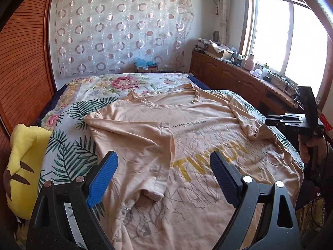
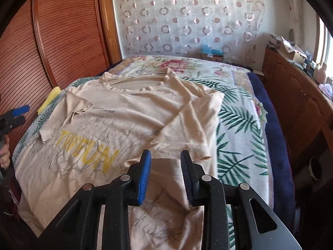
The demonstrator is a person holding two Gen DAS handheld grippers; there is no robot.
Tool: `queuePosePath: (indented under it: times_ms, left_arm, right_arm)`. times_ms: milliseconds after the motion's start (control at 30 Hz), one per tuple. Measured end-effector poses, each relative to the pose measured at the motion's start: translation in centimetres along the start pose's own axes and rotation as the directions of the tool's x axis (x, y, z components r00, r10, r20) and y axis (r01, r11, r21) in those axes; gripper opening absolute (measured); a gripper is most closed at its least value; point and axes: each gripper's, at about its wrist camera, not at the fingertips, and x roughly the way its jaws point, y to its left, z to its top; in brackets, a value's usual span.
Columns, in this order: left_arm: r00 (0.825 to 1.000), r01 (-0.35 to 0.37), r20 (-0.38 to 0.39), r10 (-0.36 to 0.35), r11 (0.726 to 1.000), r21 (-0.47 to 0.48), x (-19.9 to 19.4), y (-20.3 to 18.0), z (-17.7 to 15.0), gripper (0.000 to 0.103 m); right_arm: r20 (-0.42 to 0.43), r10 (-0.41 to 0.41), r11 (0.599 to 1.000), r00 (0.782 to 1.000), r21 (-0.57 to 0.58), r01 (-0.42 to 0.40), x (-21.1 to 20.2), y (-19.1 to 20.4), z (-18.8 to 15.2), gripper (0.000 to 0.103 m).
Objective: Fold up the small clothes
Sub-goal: 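Fold the grasped side over toward the shirt center with right tool, release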
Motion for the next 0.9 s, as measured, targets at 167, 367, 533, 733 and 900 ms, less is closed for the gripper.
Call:
queuePosePath:
  times_ms: [167, 367, 533, 733, 900]
  left_arm:
    - [1.000, 0.025, -0.019, -0.024, 1.000, 0.010, 0.6, -1.2, -0.6, 0.091]
    - [0.998, 0.045, -0.034, -0.044, 0.999, 0.026, 1.0, -2.2, -1.1, 0.091]
    - [0.998, 0.045, -0.039, -0.044, 0.999, 0.030, 1.1, -2.5, -1.4, 0.091]
    - [0.998, 0.047, -0.042, -0.047, 0.999, 0.021, 1.3, -2.5, -1.5, 0.091]
    - [0.998, 0.050, -0.046, -0.049, 0.998, 0.022, 1.2, -2.6, -1.7, 0.091]
  right_arm:
    - [-0.028, -0.034, 0.997, 0.999, 0.062, 0.035, 0.8, -0.8, 1.0, 0.030]
    - [-0.104, -0.017, 0.997, 0.994, 0.071, 0.025, 3.7, -1.3, 1.8, 0.030]
    - [-0.125, -0.019, 0.999, 0.992, 0.044, 0.025, 4.6, -1.0, 2.5, 0.016]
    - [-0.088, 0.019, 1.000, 0.996, -0.006, -0.020, 4.1, 0.3, 3.8, 0.002]
    - [-0.035, -0.005, 1.000, 0.999, 0.007, 0.005, 2.8, -0.2, 4.8, 0.006]
